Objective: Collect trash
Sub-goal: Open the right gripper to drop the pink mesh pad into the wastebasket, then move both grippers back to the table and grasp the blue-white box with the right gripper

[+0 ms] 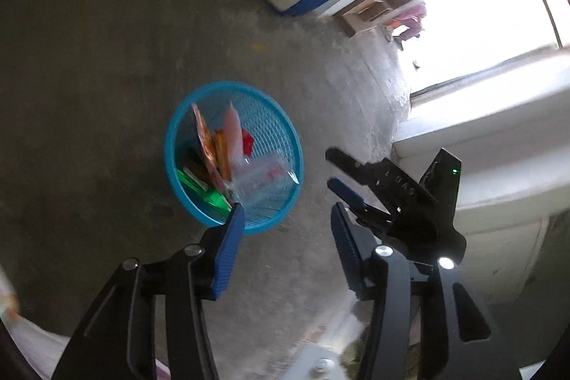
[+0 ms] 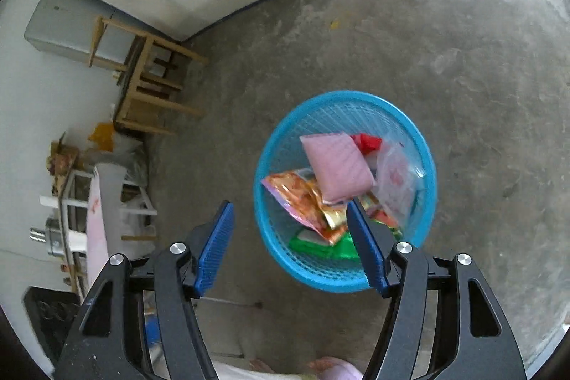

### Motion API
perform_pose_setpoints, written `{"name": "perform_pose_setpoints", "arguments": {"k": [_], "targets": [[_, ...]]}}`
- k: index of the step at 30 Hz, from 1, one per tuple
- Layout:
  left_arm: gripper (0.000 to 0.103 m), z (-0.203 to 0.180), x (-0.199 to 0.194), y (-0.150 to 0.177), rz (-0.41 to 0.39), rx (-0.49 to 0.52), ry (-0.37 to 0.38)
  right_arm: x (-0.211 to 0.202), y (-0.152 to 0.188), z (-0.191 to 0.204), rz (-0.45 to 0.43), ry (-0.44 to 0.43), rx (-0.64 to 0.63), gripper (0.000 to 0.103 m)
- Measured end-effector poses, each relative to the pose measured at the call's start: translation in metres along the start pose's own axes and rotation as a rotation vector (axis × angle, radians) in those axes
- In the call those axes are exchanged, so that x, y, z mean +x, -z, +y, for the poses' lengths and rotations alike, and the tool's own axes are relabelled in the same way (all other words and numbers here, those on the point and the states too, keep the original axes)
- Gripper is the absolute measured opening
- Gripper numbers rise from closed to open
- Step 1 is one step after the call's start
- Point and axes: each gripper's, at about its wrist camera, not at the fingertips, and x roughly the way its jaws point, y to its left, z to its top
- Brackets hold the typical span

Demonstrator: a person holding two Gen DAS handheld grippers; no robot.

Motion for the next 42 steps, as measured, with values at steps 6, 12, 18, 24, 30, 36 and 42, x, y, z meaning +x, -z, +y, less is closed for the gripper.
{"name": "perform_pose_setpoints", "arguments": {"k": [6, 12, 18, 24, 30, 36, 42], "targets": [[0.057, -0.018, -0.064, 0.020, -0.101, 0.206, -0.056, -0.046, 0.011, 0.016, -0.048, -0.031, -0.065, 0.063], [0.066, 0.002, -0.152, 0.046, -0.245, 0.235, -0.049, -0.091, 0.020, 0.089, -0.099, -0.079, -0.259, 0.065], [0.071, 0.048, -0.253, 0.079, -0.432, 0.191, -0.114, -0.103, 0.061, 0.195, -0.088, -0.172, -0.518, 0.071], [0.074, 0.112, -0.345, 0.108, -0.632, 0.071, -0.185, -0.086, 0.128, 0.305, -0.005, -0.271, -0.781, 0.076], [0.074, 0.189, -0.423, 0.137, -0.814, -0.171, -0.250, -0.047, 0.206, 0.395, 0.155, -0.381, -0.962, 0.076], [0.073, 0.239, -0.445, 0.162, -0.869, -0.324, -0.259, 0.003, 0.287, 0.470, 0.326, -0.368, -1.159, 0.080], [0.069, 0.265, -0.447, 0.184, -0.873, -0.361, -0.226, 0.060, 0.333, 0.518, 0.394, -0.211, -1.312, 0.081]]}}
